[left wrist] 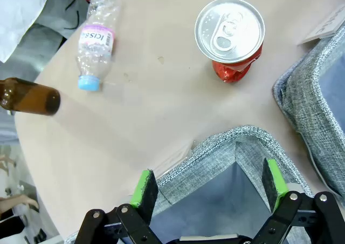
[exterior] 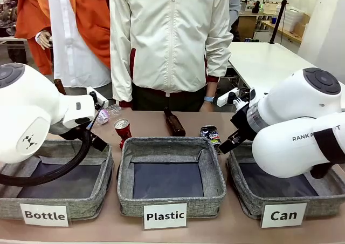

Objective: Sort the can waste into the basket.
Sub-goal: Pick up the can waste from the table and place it in the right Fabric basket.

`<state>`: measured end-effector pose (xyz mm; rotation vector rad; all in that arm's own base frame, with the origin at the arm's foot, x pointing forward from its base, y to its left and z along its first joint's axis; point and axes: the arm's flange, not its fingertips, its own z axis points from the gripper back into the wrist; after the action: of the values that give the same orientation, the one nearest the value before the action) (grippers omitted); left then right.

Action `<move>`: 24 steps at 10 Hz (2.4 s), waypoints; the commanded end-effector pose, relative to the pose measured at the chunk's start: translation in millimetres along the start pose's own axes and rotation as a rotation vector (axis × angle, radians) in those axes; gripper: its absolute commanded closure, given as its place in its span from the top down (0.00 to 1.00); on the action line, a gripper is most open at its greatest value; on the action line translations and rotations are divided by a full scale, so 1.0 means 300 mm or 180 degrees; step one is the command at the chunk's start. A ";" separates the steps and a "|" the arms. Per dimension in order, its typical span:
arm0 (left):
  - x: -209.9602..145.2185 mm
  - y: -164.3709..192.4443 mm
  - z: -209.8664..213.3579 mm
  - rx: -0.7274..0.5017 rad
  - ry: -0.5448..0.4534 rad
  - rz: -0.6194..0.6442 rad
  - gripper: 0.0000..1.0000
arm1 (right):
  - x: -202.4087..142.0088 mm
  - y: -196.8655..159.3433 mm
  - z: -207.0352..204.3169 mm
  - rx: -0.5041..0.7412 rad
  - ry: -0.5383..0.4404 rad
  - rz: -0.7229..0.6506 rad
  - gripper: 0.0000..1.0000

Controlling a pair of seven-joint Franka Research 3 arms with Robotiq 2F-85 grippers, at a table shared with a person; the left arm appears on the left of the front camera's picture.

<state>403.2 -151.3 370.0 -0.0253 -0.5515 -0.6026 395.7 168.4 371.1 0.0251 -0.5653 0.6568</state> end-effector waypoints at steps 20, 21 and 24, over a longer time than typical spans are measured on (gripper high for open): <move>-0.965 0.572 0.592 -0.2399 -0.2058 0.2354 1.00 | -0.971 -0.847 0.701 0.2773 -0.1747 -0.3705 1.00; -0.971 0.592 0.592 -0.2394 -0.2035 0.2408 1.00 | -0.978 -0.855 0.679 0.2763 -0.1734 -0.3765 1.00; -1.014 0.797 0.659 -0.2413 -0.2022 0.2452 1.00 | -0.976 -0.819 0.672 0.2729 -0.1697 -0.3814 1.00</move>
<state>239.2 239.0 415.8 -1.1332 -0.8091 0.0259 257.2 -235.8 425.5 1.2670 -0.5952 -0.3739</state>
